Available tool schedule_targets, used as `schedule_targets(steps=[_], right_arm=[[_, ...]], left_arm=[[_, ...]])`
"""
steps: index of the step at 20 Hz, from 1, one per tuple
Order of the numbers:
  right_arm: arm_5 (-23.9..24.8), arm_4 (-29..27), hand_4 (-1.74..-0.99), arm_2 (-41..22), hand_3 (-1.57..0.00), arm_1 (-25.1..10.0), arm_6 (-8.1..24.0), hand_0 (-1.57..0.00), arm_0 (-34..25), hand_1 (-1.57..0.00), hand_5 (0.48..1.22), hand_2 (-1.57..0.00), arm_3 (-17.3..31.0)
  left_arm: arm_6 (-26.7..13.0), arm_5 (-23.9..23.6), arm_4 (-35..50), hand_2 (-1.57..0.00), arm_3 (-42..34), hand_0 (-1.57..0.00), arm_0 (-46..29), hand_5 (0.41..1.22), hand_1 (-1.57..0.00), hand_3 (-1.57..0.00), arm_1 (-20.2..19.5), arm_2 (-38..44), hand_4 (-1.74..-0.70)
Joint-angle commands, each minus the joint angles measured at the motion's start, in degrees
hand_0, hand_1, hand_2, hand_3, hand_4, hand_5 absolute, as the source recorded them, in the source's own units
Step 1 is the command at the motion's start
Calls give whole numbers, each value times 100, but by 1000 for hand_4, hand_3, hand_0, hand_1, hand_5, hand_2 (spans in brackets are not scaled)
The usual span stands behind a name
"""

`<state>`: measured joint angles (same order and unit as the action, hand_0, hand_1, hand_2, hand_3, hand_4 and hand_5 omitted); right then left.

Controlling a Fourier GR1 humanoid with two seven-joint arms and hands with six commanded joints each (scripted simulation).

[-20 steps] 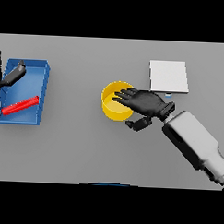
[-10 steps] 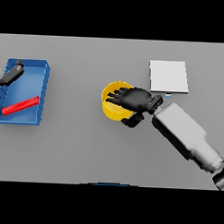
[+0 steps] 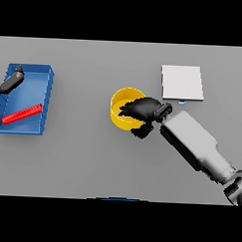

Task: Pick up the red beaker and tilt it to pour out 1 green nut into yellow bowl. Pick up the yellow bowl and place it on the metallic measuring scale.

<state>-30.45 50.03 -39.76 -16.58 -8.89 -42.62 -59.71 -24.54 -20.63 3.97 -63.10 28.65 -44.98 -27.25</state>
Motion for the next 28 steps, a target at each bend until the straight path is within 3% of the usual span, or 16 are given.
schedule_targets(steps=[1,3,5,6,9,14,17,23,28], right_arm=[[46,39,-1321,-22,-182,48,106,-161,3,-135,839,-147,8],[41,-5,-1394,-43,-309,-3,-46,-669,15,-652,976,-614,-33],[-83,-78,-1514,-29,-552,11,-143,-993,-52,-983,1064,-959,40],[-129,-102,-1557,-35,-706,-5,-111,-1109,-38,-1100,1096,-1081,9],[-222,-168,-1647,-57,-1120,-59,-171,-1334,-59,-1330,1157,-1205,-6],[-176,-274,-1710,-42,-1386,-111,-77,-1493,7,-1492,1200,-1286,-136],[-102,-280,-1725,-73,-1405,-207,-175,-1531,22,-1531,1210,-1306,-288],[-521,-499,-1737,265,-1252,-478,177,-1561,-142,-1560,1218,-1413,-845],[-525,-567,-1740,575,-1266,-697,370,-1568,-213,-1568,1220,-1436,-1147]], left_arm=[[-41,-6,-10,1,-8,1,49,701,1,1,5,-1,-752],[-38,-7,-26,1,-63,1,64,703,1,1,-3,-15,-755],[-74,16,-47,1,66,1,150,703,1,1,23,-18,-756],[-6,16,-65,1,130,1,142,701,1,1,42,-27,-756],[84,19,-63,1,22,1,66,695,1,1,-1,-39,-750],[18,54,-85,1,20,1,91,688,1,1,-18,-68,-736],[21,66,-80,1,37,1,86,685,1,1,-49,-50,-731],[41,66,-99,1,-27,1,90,695,1,1,-77,-61,-736],[-61,67,-97,1,-62,1,135,697,1,1,-110,-43,-736]])
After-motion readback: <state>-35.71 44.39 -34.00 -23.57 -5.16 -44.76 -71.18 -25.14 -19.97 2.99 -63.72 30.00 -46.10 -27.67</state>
